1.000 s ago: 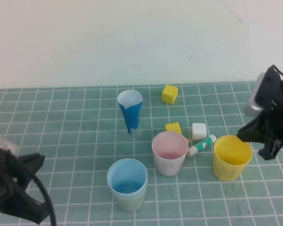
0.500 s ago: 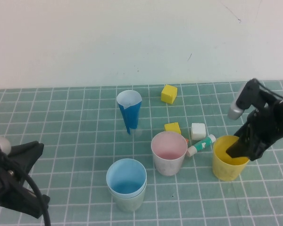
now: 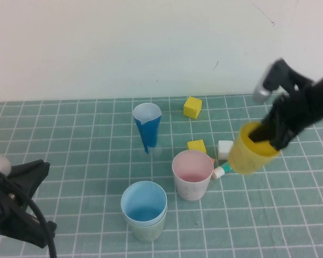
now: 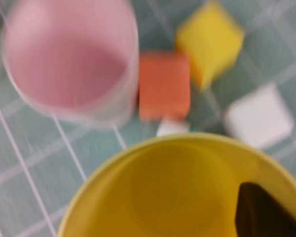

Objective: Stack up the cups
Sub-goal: Place the yellow cup on the pink cup

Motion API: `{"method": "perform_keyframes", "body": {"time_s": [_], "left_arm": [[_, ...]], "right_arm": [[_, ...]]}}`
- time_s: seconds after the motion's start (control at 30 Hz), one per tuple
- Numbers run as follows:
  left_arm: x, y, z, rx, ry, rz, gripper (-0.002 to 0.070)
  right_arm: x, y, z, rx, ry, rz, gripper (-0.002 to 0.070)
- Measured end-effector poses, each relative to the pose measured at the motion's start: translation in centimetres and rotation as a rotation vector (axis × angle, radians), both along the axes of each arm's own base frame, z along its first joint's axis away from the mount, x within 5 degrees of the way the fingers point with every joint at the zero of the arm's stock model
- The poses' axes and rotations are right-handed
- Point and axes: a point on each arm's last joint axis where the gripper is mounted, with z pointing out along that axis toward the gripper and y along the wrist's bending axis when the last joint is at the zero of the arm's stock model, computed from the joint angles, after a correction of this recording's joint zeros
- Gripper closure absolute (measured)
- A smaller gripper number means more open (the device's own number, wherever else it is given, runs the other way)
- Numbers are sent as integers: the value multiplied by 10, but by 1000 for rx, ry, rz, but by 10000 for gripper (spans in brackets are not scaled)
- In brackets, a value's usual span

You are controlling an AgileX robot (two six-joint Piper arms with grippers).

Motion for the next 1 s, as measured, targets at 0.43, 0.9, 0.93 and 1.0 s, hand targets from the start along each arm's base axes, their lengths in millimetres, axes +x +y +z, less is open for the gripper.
{"method": "perform_keyframes", "body": {"time_s": [0.43, 0.9, 0.93, 1.0], "left_arm": [[0, -1, 1, -33, -1, 1, 673], [0, -1, 1, -44, 4, 4, 674], [0, -1, 1, -47, 5, 4, 674], [0, -1, 1, -52, 7, 6, 674]], "right_arm": [[-17, 110, 57, -1, -166, 295, 642], [-7, 116, 13, -124, -65, 266, 539], [-6, 116, 9, -123, -47, 251, 480], [-4, 117, 1, -125, -18, 230, 359]]}}
